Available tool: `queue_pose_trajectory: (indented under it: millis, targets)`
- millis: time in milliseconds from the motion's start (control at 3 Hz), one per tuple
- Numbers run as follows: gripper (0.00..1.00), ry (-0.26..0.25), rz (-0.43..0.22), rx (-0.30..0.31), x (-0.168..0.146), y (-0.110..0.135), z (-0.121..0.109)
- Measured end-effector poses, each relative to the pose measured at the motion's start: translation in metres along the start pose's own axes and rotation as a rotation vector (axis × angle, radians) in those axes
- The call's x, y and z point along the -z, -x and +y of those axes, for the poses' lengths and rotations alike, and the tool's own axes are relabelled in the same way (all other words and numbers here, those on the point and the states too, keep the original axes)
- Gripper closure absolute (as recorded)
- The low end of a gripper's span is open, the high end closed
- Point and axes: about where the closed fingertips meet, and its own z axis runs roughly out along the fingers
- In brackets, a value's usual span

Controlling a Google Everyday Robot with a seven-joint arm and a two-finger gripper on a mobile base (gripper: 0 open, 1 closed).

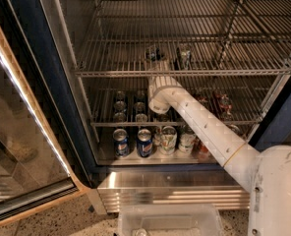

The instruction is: Pick pepsi can from middle shelf of fridge

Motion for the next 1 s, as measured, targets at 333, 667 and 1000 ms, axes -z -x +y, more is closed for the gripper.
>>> queue_pose_trajectory:
  millis: [333,667,1000]
  targets:
    - [0.68,0.0,0.0,0.0,0.0,0.0,0.0]
    - [0.91,0.0,0.0,0.0,0.0,0.0,0.0]
    - [1.0,0.0,0.0,0.0,0.0,0.0,0.0]
